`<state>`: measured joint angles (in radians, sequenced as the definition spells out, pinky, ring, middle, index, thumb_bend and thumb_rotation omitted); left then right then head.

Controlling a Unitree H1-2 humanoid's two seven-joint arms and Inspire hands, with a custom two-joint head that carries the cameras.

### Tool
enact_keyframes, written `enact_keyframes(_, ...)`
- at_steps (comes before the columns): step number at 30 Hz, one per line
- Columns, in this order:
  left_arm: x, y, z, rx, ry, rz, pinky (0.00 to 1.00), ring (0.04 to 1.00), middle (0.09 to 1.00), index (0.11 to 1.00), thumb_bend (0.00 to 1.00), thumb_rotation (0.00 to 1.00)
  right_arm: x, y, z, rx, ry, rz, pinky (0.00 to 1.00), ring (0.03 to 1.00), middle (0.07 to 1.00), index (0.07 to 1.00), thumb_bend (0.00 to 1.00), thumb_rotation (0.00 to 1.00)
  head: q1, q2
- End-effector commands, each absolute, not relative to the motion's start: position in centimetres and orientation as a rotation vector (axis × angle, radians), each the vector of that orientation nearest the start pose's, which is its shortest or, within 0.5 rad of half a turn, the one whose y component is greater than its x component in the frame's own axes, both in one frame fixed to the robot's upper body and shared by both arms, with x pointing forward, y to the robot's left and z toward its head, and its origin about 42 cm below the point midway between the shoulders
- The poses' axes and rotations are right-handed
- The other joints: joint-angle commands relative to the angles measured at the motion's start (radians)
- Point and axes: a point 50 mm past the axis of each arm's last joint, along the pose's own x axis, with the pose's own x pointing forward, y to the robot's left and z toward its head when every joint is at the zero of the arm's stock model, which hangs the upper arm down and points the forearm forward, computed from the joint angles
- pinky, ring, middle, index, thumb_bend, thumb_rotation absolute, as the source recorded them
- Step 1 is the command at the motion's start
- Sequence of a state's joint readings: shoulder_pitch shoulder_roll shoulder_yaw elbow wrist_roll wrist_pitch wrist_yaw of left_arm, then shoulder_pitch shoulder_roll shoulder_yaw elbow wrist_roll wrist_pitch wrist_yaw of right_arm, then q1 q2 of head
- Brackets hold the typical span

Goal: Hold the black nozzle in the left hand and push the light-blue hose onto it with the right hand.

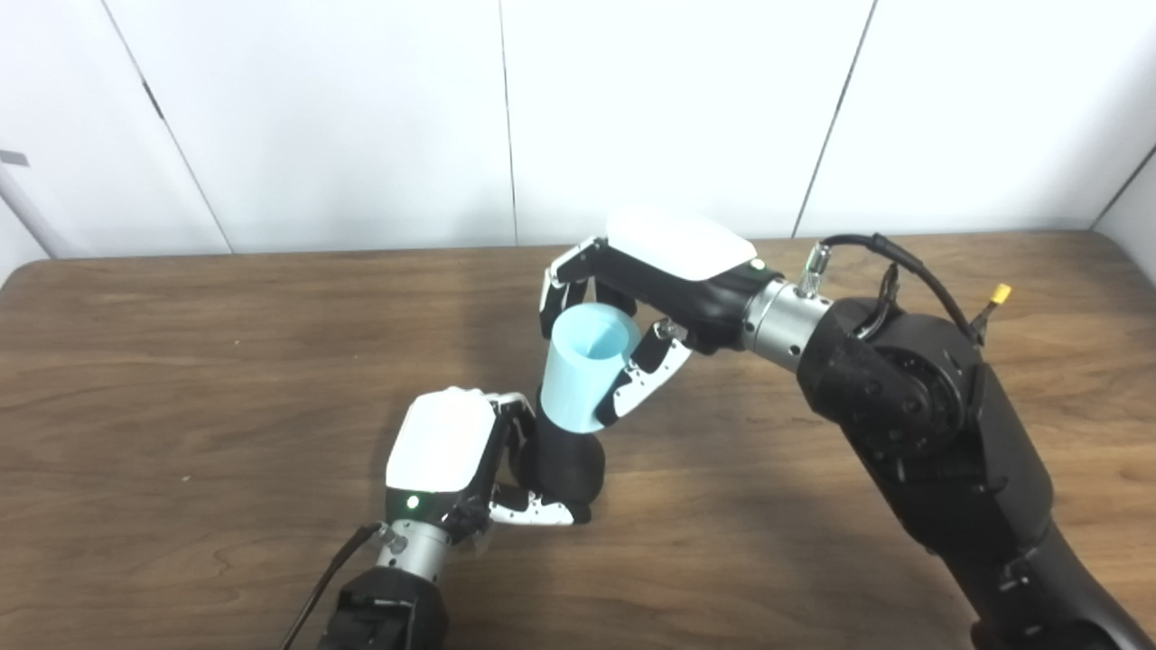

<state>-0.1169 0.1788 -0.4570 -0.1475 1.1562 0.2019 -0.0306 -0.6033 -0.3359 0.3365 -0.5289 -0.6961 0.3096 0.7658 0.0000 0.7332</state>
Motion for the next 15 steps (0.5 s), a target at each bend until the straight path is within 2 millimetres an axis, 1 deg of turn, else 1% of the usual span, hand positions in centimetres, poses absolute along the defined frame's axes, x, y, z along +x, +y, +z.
enact_keyframes(1, 28.23, 13.79, 13.27, 1.323, -0.242, -0.293, 0.7, 0.614, 0.512, 0.477, 0.52, 0.0, 33.37, -14.62, 36.09, -1.215, -0.582, 0.59, 0.37, 0.386, 0.496, 0.525, 0.52, 0.0, -0.001, 0.001)
enact_keyframes(5, 28.2, 13.75, 13.32, 1.314, -0.243, -0.292, 0.7, 0.608, 0.494, 0.484, 0.52, 0.0, 33.38, -14.38, 36.01, -1.208, -0.585, 0.592, 0.37, 0.389, 0.499, 0.521, 0.52, 0.0, 0.0, 0.001)
enact_keyframes(15, 28.13, 13.56, 13.45, 1.313, -0.245, -0.291, 0.71, 0.614, 0.504, 0.48, 0.52, 0.0, 33.69, -13.89, 36.1, -1.196, -0.585, 0.591, 0.35, 0.385, 0.494, 0.519, 0.52, 0.0, 0.005, 0.005)
